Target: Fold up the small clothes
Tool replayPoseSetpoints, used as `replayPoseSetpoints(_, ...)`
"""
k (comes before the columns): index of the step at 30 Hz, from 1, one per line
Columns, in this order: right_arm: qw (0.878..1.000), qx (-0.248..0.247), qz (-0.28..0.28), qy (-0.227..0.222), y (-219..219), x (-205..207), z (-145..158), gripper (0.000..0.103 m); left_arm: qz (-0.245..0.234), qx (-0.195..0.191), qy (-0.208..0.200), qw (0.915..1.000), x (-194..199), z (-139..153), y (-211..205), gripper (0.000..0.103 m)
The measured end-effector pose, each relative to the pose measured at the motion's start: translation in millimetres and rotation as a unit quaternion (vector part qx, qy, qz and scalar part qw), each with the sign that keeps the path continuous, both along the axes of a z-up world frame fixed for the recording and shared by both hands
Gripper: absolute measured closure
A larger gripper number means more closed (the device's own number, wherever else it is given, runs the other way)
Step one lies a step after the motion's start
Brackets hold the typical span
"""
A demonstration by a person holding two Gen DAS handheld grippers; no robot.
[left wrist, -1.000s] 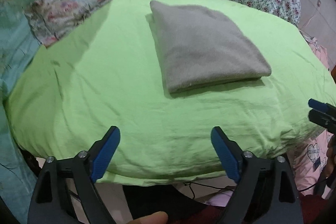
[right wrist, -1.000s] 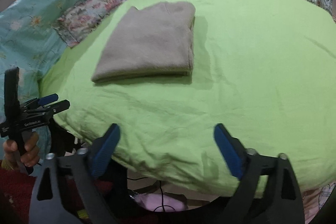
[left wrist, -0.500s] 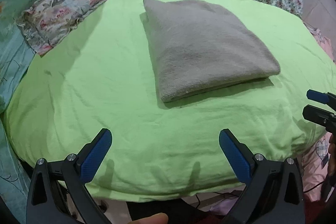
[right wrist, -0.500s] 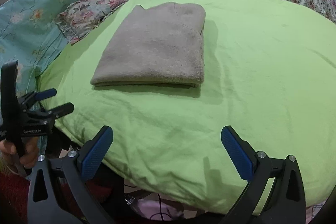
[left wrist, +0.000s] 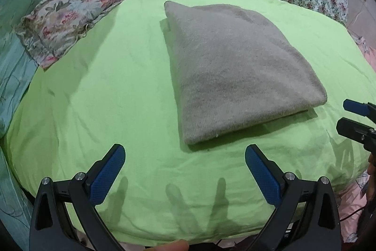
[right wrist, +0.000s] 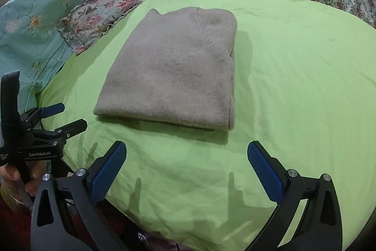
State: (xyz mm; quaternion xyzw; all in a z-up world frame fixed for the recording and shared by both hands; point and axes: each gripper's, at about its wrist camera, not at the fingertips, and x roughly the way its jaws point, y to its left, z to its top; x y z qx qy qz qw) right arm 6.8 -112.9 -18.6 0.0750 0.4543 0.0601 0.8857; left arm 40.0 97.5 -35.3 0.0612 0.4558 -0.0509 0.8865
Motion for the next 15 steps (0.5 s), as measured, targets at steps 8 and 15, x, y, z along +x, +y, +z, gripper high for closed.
replayPoseSetpoints(8,1.0,0.013,0.003,0.002,0,17,2,0.0,0.003,0.005,-0.005,1.0,8,4,-6,0.001)
replayPoseSetpoints(15,1.0,0.011,0.012,0.003,3,32,2,0.0,0.004,0.006,-0.014,0.9999,17,9,-8,0.001)
